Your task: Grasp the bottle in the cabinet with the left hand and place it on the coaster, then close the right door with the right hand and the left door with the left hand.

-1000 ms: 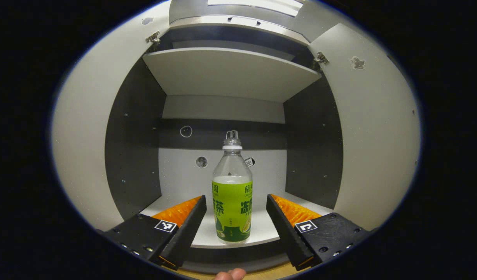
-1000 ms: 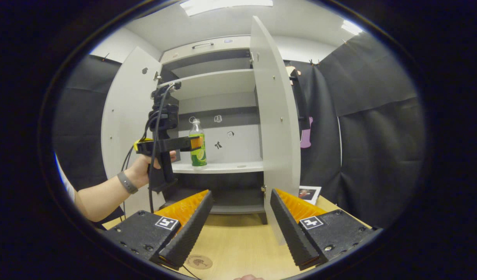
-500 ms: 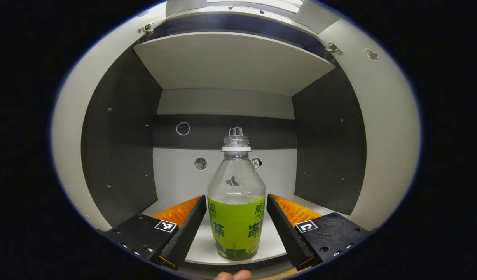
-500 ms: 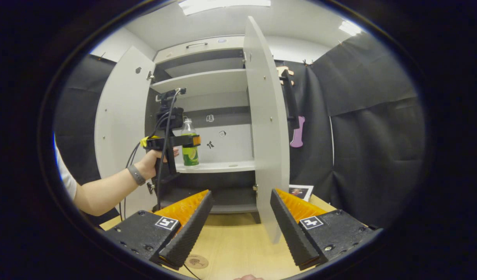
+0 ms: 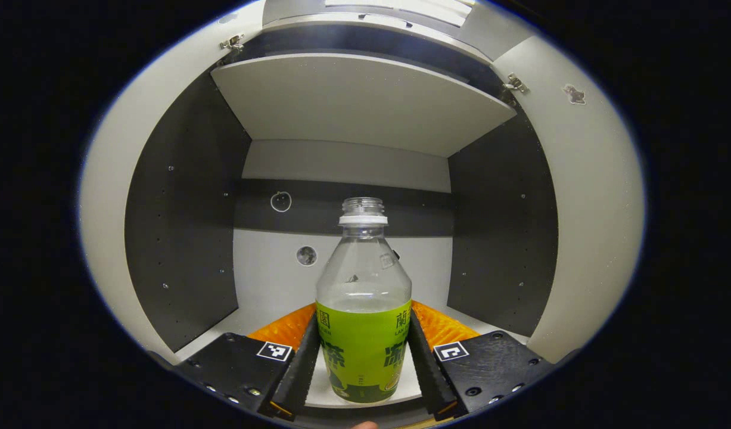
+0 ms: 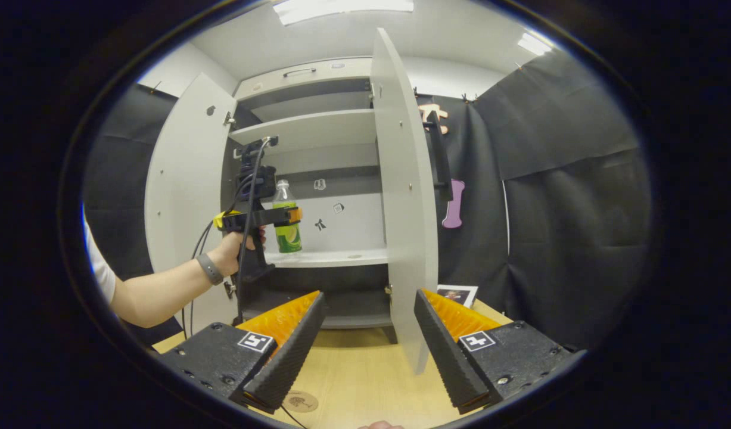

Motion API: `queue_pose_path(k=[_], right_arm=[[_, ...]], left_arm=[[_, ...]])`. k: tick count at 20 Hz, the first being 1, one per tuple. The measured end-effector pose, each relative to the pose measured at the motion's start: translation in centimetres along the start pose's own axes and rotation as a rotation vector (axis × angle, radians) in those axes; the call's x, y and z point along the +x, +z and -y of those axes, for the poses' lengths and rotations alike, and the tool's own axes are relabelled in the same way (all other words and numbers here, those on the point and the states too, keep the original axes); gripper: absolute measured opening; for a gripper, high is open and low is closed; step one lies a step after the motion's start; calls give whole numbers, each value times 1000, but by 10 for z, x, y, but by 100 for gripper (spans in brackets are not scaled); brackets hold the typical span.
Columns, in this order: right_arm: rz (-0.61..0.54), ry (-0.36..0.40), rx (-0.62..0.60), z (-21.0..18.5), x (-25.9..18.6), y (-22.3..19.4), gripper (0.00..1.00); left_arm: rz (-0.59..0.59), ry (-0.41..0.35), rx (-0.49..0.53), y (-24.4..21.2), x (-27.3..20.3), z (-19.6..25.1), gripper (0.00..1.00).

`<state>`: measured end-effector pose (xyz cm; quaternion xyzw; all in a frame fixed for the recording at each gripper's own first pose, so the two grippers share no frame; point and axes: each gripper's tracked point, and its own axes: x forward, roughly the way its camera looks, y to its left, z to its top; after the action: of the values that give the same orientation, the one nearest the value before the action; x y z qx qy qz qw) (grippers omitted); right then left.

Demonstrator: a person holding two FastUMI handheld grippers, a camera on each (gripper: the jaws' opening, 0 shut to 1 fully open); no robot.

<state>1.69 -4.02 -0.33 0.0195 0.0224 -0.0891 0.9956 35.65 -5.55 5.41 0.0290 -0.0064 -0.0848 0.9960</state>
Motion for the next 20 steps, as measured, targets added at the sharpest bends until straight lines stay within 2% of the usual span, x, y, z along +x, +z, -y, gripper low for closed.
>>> queue_pose_path(k=[7, 8, 10, 11, 16, 20], right_arm=[[20, 66, 10, -11, 0, 14, 98], [25, 75, 15, -13, -1, 16, 98], [26, 100, 37, -19, -2, 18, 98], [25, 114, 41, -21, -2, 20, 98], [70, 178, -38, -24, 5, 50, 98], [132, 182, -67, -21, 9, 79, 98]], left_arm=[[27, -56, 21, 27, -68, 5, 71], [31, -57, 17, 29, -81, 5, 67], [39, -51, 5, 30, -107, 5, 75], [34, -54, -3, 26, -122, 6, 71], [-18, -54, -22, -19, -183, 18, 71], [-53, -16, -6, -71, -219, 27, 71]])
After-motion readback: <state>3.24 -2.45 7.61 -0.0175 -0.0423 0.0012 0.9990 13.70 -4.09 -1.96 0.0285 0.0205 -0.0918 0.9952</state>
